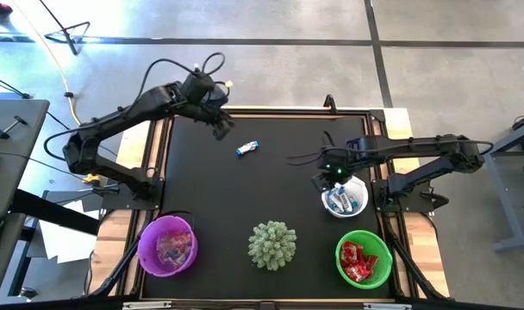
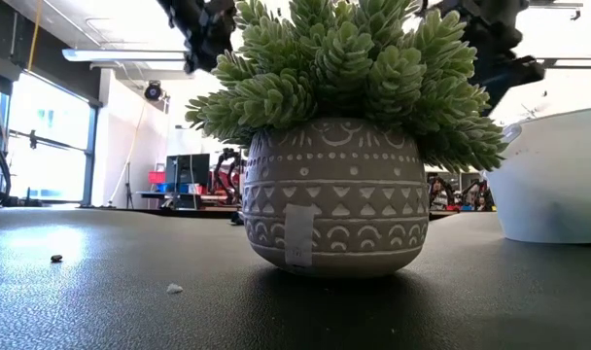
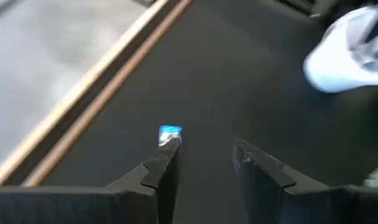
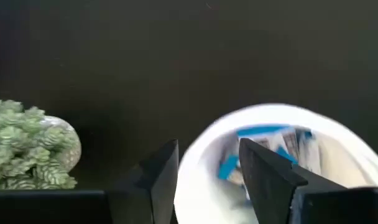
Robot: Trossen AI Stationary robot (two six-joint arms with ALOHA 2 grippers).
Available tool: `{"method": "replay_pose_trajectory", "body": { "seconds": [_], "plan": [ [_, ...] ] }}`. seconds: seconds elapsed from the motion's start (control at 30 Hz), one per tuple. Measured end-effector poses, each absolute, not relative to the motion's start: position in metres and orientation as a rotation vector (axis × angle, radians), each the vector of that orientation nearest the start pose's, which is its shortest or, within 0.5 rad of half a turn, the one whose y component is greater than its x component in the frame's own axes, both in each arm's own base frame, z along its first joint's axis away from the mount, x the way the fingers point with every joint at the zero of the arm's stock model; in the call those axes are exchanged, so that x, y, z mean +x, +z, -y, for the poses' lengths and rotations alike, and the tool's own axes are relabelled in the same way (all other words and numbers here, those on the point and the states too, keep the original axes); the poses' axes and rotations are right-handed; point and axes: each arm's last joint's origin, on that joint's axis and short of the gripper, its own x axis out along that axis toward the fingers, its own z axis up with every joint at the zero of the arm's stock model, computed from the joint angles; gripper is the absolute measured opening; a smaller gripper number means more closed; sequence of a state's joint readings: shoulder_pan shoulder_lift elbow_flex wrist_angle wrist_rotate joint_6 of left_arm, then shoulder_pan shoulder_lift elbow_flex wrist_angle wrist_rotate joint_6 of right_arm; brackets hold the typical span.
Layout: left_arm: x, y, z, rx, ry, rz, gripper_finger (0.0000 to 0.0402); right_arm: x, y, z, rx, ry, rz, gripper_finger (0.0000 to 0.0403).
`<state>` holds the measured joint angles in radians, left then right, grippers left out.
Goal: Sort candy
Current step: Put the white candy wrapper into the white bucket
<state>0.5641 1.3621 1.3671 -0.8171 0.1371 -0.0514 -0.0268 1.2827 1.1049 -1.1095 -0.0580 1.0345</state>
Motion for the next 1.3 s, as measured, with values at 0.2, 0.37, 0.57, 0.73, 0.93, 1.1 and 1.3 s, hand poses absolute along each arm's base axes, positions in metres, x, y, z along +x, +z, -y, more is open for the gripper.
{"method": "replay_pose_trajectory", "body": {
  "seconds": [0.2, 0.37, 0.57, 0.73, 0.93, 1.1, 1.3],
  "plan": [
    [0.238, 0.336, -0.157, -0.408, 0.302, -0.648, 0.0131, 0.232, 0.283, 0.018, 0.838, -0.613, -1.068, 0.0161],
    [0.235, 0.319, -0.161, -0.401, 0.43, -0.705, 0.0131, 0.239, 0.287, 0.037, 0.705, -0.699, -0.908, 0.0161],
    [0.226, 0.298, -0.156, -0.44, 0.461, -0.853, 0.0131, 0.252, 0.298, 0.058, 0.553, -0.723, -0.703, 0.016],
    [0.219, 0.284, -0.151, -0.47, 0.453, -0.95, 0.0131, 0.271, 0.296, 0.068, 0.282, -0.548, -0.706, 0.016],
    [0.217, 0.281, -0.149, -0.481, 0.45, -0.983, 0.0131, 0.304, 0.272, 0.079, -0.02, -0.322, -0.749, 0.016],
    [0.217, 0.281, -0.149, -0.474, 0.446, -0.986, 0.0131, 0.326, 0.247, 0.086, -0.364, -0.184, -0.799, 0.016],
    [0.215, 0.28, -0.148, -0.458, 0.45, -1.019, 0.0131, 0.352, 0.229, 0.095, -0.469, -0.18, -0.877, 0.016]
  ]
}}
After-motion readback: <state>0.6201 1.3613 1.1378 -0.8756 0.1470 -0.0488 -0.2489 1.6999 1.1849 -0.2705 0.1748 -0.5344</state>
